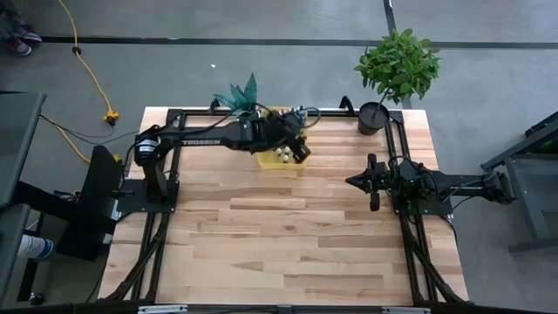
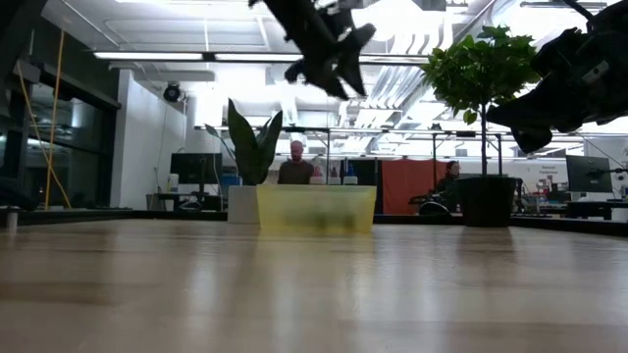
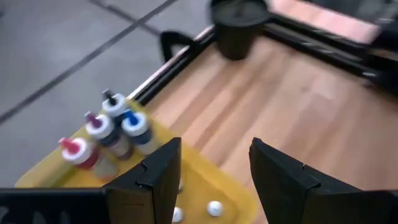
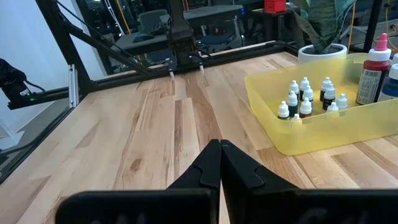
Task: Pick & Place food coloring
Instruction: Return to Home Position
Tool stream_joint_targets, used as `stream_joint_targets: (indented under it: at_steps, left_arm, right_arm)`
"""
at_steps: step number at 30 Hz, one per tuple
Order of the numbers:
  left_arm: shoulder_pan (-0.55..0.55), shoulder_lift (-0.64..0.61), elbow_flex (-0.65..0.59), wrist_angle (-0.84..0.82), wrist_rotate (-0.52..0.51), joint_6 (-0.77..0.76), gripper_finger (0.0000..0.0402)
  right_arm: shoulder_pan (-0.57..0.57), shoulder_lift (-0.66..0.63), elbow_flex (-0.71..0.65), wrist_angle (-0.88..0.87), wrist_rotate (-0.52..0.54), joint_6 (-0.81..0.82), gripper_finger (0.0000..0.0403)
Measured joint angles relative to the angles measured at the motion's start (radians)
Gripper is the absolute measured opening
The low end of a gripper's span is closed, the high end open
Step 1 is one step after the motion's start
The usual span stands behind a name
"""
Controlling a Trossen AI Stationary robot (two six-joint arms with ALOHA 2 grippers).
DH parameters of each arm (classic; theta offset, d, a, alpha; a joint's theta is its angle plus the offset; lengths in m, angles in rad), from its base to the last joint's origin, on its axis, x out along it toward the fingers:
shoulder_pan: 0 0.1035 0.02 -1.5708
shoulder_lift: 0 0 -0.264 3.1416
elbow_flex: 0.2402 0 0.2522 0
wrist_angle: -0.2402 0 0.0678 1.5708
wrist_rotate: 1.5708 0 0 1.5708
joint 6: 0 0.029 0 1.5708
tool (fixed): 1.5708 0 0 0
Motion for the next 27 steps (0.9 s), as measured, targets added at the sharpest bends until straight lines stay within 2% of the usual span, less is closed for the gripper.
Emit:
stream_joint_targets:
  at_steps: [4,10,14,19,21,27]
  left_arm:
    - [-0.069,-0.023,0.002,0.005,0.015,0.049,0.0179]
    - [-0.164,-0.027,0.002,0.009,0.13,0.05,0.0168]
    - [-0.203,-0.027,0.002,0.02,0.198,0.044,0.0127]
    - [-0.224,-0.028,-0.031,0.052,0.205,0.043,0.004]
    - [-0.224,-0.034,-0.065,0.079,0.247,0.041,0.0011]
    - [-0.235,-0.081,-0.194,0.233,0.277,0.071,0.0004]
  right_arm:
    - [0.0,0.0,0.0,0.0,0.0,0.0,0.0]
    - [0.0,0.0,0.0,0.0,0.0,0.0,0.0]
    - [0.0,0.0,0.0,0.0,0.0,0.0,0.0]
    - [0.0,0.0,0.0,0.0,0.0,0.0,0.0]
    - [0.0,0.0,0.0,0.0,0.0,0.0,0.0]
    - [0.0,0.0,0.0,0.0,0.0,0.0,0.0]
